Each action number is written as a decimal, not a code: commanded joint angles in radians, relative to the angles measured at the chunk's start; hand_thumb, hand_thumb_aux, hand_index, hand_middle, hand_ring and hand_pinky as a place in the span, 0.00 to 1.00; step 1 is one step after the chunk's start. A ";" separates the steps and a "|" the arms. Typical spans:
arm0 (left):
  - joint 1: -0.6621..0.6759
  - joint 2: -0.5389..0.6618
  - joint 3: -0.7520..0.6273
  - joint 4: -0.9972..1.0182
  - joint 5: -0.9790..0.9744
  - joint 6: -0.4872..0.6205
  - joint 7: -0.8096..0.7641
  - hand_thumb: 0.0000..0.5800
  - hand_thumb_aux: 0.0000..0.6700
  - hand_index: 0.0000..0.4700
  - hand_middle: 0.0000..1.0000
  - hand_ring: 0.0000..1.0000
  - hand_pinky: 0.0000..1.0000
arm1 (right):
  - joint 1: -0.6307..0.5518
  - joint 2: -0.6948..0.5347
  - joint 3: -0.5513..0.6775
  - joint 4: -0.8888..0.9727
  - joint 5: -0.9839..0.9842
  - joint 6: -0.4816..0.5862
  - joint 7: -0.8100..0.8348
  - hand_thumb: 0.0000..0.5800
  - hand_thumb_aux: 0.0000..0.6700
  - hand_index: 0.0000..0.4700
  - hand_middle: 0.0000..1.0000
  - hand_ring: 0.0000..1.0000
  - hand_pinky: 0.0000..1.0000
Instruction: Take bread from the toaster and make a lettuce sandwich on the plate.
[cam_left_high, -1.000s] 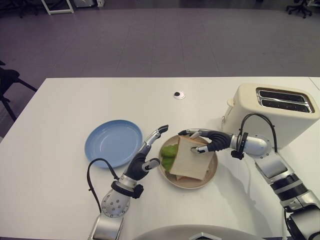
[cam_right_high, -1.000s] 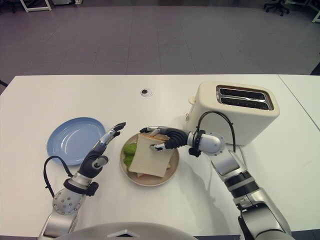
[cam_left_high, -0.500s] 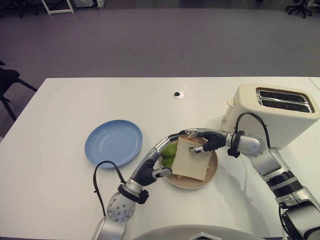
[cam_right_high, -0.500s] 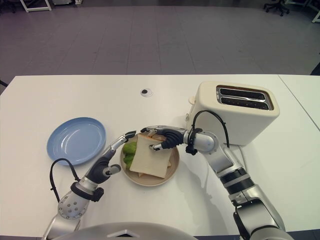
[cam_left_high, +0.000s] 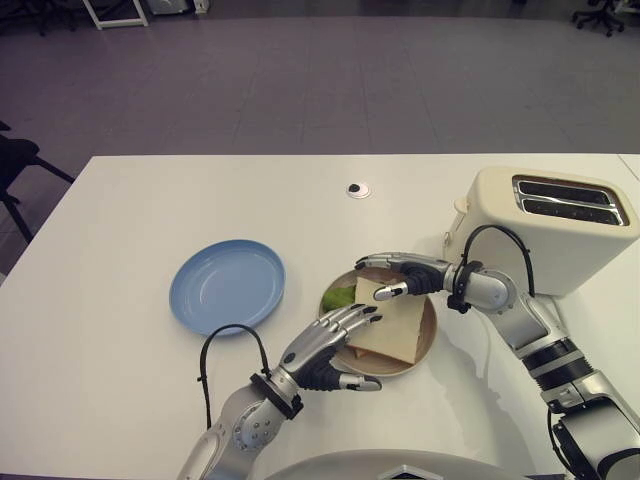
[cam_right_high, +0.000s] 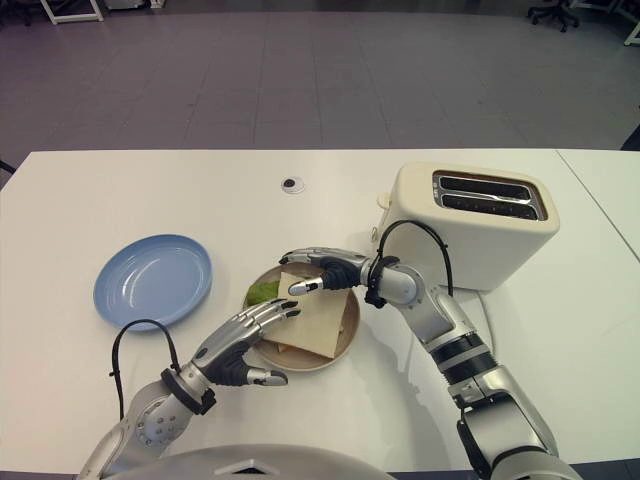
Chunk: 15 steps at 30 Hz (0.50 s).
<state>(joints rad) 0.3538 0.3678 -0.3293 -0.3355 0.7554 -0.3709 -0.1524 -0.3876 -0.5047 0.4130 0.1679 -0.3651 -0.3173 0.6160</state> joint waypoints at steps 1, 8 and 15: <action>-0.037 0.046 -0.044 0.053 0.142 0.028 -0.016 0.00 0.00 0.00 0.00 0.00 0.00 | 0.004 0.008 0.002 -0.008 -0.009 0.001 0.000 0.00 0.00 0.00 0.00 0.00 0.00; -0.073 0.121 -0.059 0.087 0.368 0.117 -0.031 0.00 0.00 0.00 0.00 0.00 0.00 | -0.037 -0.035 -0.170 -0.047 0.095 0.012 -0.041 0.00 0.00 0.00 0.00 0.00 0.00; -0.081 0.138 -0.053 0.096 0.380 0.149 -0.006 0.00 0.00 0.00 0.00 0.00 0.00 | 0.051 -0.105 -0.315 -0.101 0.241 -0.015 -0.017 0.00 0.00 0.00 0.00 0.00 0.00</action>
<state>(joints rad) 0.2367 0.4614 -0.3823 -0.3123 1.1084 -0.2580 -0.1168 -0.3752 -0.5922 0.1168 0.0801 -0.1552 -0.3247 0.5801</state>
